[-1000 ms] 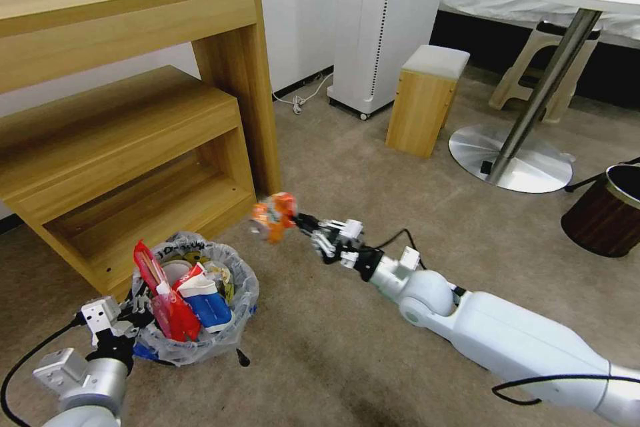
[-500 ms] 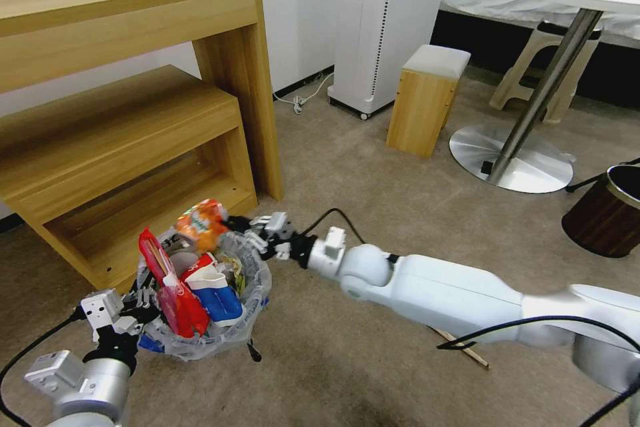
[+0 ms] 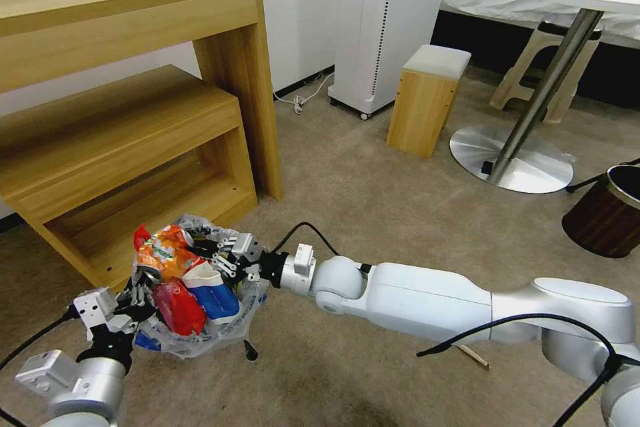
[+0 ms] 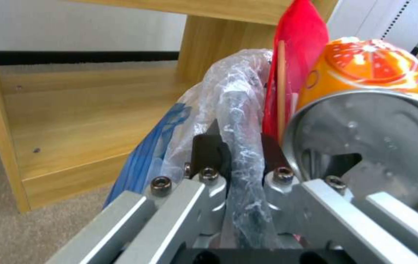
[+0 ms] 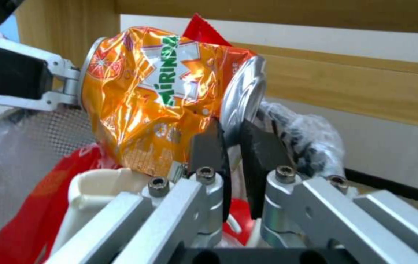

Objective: Pick up the trash bin and place the garbage on the floor into it.

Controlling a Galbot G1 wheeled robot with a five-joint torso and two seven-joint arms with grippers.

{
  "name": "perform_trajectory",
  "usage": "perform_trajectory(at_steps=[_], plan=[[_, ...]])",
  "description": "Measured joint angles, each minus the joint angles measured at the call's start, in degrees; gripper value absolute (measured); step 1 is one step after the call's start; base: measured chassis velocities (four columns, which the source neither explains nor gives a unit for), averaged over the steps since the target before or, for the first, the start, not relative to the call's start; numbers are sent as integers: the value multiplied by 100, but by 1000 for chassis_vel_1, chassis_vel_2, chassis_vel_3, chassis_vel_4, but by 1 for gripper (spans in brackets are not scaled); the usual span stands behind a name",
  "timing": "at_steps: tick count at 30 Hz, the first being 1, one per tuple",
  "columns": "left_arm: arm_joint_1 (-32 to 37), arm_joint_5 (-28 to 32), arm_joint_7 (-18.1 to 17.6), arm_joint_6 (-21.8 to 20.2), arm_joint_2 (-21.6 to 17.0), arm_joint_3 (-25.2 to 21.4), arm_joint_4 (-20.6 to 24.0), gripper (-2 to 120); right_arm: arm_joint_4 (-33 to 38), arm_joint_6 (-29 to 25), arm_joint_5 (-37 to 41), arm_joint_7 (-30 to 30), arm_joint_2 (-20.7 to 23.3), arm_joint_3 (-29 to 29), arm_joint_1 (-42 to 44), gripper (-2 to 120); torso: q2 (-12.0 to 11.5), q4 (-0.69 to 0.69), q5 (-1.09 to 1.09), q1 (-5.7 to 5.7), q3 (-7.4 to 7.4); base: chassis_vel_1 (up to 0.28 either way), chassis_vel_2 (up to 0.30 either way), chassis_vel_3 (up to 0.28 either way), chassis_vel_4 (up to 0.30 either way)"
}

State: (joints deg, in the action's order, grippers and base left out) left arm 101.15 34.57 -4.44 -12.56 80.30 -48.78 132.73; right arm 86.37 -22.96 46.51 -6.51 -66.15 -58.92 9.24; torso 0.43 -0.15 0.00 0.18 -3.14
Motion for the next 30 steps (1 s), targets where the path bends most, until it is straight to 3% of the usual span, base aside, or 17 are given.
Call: perform_trajectory(at_steps=[23, 30], plan=[[51, 209, -106, -54, -9, -82, 122, 3, 132, 72, -308, 396, 171, -51, 159, 7, 0, 1, 1, 0, 0, 0, 0, 0, 0], [72, 207, -133, -53, 6, -90, 144, 3, 194, 56, -374, 404, 312, -45, 198, 30, 0, 0, 0, 0, 0, 0, 0, 0, 0]])
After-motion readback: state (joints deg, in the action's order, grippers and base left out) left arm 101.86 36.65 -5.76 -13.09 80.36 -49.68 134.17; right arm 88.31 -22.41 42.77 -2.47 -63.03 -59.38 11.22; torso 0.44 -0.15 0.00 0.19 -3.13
